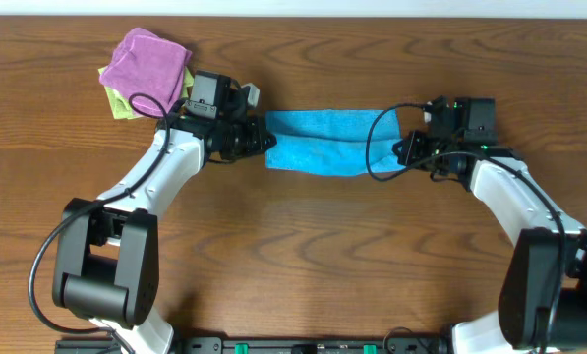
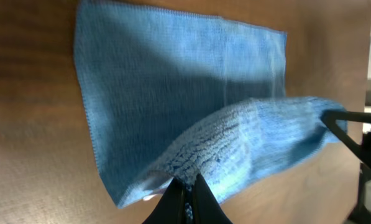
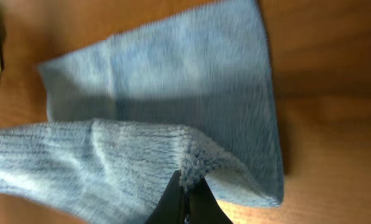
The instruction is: Fold the cloth
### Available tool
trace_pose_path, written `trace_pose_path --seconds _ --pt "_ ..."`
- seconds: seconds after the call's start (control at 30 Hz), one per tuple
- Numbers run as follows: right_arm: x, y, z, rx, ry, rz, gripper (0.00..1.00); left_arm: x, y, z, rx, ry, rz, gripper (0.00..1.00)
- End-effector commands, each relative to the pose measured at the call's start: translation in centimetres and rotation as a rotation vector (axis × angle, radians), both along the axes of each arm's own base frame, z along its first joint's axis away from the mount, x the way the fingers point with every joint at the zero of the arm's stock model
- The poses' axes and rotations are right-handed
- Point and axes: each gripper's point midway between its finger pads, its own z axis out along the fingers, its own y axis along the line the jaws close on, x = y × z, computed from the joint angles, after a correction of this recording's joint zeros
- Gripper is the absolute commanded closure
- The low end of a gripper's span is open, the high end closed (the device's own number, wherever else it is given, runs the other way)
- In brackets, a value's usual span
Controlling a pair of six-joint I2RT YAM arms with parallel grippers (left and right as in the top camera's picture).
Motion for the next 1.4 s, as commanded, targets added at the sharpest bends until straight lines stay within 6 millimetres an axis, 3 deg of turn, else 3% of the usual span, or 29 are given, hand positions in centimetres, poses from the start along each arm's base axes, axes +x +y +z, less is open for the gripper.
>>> trace_pose_path --seconds 0.0,0.2,0.43,0.77,1.0,1.37 --pt "2.6 -0.6 2.2 -0.036 -0.067 -0.048 0.99 1.4 1.0 0.5 0.031 -0.036 0.079 0.95" --pt "5.9 -0.7 2.9 -0.041 -0.094 -0.051 0.99 3.4 1.5 1.1 0.050 -0.113 0.134 0.94" --pt "8.3 0.1 1.7 -0.041 -0.078 -0.034 0.99 5.2 1.9 0.8 0.074 -0.175 0.172 0.94" --pt "9.2 2.1 -1.2 -0.100 -0.064 -0.010 0.99 6.4 2.1 -2.3 0.096 -0.158 0.196 0.94" --pt "9.6 1.7 -2.4 -0.143 -0.064 -0.030 0.99 7.1 2.1 -4.8 0.109 -0.149 0.203 0.94" --pt "9.8 0.6 -2.6 -0.200 -0.065 -0.064 0.99 8.4 2.2 -5.2 0.112 -0.197 0.221 0.94"
